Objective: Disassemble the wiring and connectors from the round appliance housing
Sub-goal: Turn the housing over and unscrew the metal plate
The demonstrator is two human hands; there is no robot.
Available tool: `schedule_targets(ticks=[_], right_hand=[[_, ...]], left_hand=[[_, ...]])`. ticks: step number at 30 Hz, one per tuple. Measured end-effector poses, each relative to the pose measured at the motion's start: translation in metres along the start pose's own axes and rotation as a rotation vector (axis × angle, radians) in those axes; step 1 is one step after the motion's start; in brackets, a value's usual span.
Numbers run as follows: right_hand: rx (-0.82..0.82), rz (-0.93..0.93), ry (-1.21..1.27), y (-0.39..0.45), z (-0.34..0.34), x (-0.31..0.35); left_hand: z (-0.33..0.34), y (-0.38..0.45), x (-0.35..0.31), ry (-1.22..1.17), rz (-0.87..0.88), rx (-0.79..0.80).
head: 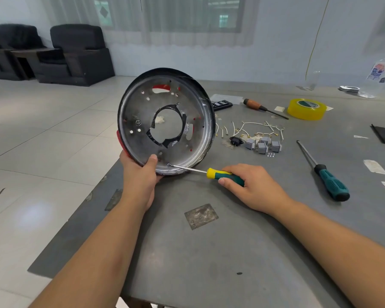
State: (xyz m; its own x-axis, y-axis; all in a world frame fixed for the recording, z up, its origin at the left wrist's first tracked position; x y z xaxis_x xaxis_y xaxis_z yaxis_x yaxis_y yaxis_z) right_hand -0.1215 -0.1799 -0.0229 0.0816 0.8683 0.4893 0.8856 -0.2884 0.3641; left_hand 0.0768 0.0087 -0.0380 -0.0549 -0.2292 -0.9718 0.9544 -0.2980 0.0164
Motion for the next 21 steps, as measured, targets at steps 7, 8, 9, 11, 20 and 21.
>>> schedule_targets(ticks=[7, 8, 9, 11, 20, 21], right_hand=[[-0.048, -0.029, -0.046, -0.003, 0.000, 0.011], [-0.056, -0.044, -0.087, -0.004, 0.000, 0.015], [-0.061, -0.065, -0.149, -0.004, -0.001, 0.019], [-0.088, -0.128, -0.308, -0.006, -0.003, 0.028], [-0.311, -0.419, -0.609, -0.010, -0.007, 0.052], [-0.310, -0.402, -0.566, -0.010, -0.006, 0.054]], left_hand=[[-0.002, -0.001, 0.001, 0.156, 0.096, -0.041], [-0.002, -0.002, 0.000, 0.186, 0.123, -0.048], [-0.003, -0.002, 0.000, 0.209, 0.143, -0.050], [-0.003, -0.003, -0.001, 0.248, 0.168, -0.048], [0.002, -0.009, -0.007, 0.397, 0.296, -0.076], [0.002, -0.010, -0.008, 0.396, 0.296, -0.080]])
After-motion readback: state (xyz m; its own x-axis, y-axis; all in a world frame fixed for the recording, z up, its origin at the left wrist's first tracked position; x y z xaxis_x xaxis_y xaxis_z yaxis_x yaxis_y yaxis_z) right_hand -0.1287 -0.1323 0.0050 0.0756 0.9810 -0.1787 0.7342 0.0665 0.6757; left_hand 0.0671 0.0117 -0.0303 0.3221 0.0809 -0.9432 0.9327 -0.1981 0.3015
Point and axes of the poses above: each hand's wrist, its own y-axis towards the middle knuckle, its own z-axis out of the palm, x = y × z, the point moved 3 cm from there along y, towards the middle knuckle, and after that the axes turned 8 degrees about y, right-handed, at the moved point
